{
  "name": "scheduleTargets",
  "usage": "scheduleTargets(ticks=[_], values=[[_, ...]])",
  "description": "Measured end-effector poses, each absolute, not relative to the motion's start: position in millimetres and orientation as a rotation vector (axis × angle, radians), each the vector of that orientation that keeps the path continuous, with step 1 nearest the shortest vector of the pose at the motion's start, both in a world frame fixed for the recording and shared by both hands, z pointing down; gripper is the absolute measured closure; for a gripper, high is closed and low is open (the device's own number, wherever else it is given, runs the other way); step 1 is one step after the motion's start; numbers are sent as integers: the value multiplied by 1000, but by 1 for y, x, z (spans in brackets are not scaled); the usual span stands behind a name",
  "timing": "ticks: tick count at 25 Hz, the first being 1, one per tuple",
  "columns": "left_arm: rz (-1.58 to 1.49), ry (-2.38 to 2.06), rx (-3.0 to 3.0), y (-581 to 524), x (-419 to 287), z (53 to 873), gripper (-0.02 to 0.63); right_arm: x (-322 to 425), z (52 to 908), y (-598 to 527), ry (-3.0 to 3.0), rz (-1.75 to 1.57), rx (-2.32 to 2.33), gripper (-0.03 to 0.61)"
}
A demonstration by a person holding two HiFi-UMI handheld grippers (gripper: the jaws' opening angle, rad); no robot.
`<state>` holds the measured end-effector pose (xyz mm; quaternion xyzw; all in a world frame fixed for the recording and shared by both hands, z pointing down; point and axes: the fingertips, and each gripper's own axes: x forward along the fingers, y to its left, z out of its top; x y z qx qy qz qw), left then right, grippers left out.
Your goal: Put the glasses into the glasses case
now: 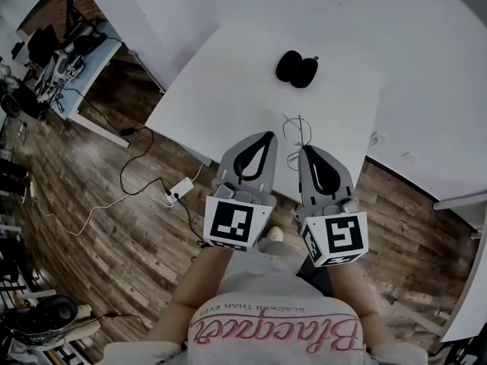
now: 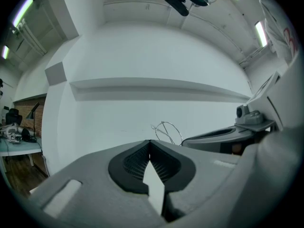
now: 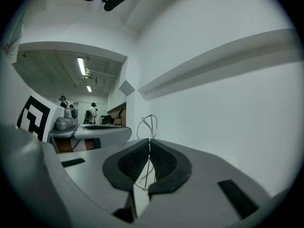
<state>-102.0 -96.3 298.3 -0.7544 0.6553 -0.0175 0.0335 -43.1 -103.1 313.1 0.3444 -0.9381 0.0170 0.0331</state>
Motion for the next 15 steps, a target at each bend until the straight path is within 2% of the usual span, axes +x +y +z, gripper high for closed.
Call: scheduleTargets(ticks=[15], values=[[26, 1842, -2415, -176, -138, 275, 606, -67, 305, -169, -2798, 31, 1286, 561]])
